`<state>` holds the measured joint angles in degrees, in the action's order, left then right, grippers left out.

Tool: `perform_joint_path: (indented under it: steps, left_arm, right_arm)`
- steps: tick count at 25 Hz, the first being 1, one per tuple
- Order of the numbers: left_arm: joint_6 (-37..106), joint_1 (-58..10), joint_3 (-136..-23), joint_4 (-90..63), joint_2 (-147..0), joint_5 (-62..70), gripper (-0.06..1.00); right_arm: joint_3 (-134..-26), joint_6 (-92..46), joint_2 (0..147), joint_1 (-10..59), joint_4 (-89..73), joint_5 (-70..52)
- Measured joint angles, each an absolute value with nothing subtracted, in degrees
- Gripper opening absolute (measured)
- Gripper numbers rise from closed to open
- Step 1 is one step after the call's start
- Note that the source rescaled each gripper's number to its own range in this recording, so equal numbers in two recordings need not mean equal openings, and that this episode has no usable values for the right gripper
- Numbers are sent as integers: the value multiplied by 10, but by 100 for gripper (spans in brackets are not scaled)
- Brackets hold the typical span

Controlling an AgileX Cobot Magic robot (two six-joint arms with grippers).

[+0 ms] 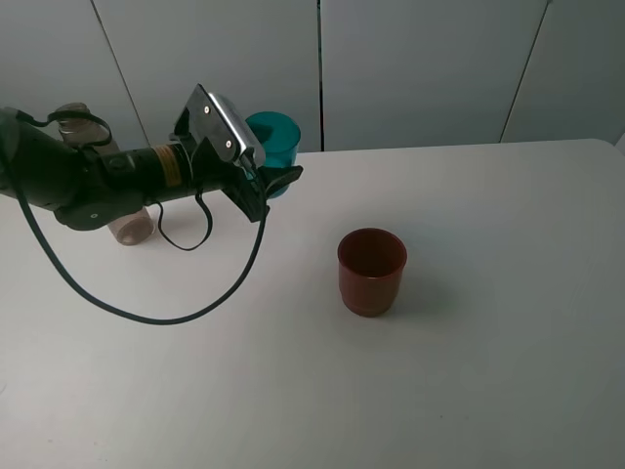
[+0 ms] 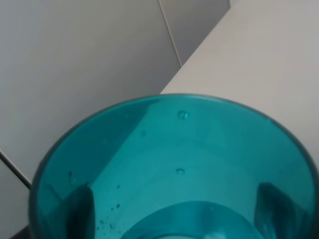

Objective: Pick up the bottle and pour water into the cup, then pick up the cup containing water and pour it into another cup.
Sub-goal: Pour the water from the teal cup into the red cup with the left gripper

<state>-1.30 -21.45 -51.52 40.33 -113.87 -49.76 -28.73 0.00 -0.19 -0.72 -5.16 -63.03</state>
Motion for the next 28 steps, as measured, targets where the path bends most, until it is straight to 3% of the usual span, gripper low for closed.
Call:
perform_joint_path:
  steps: [28]
  left_arm:
    - [17,-304,-535,496,-1138,-363,13]
  right_arm:
    - [-287,0,-2,-7,-52,-630]
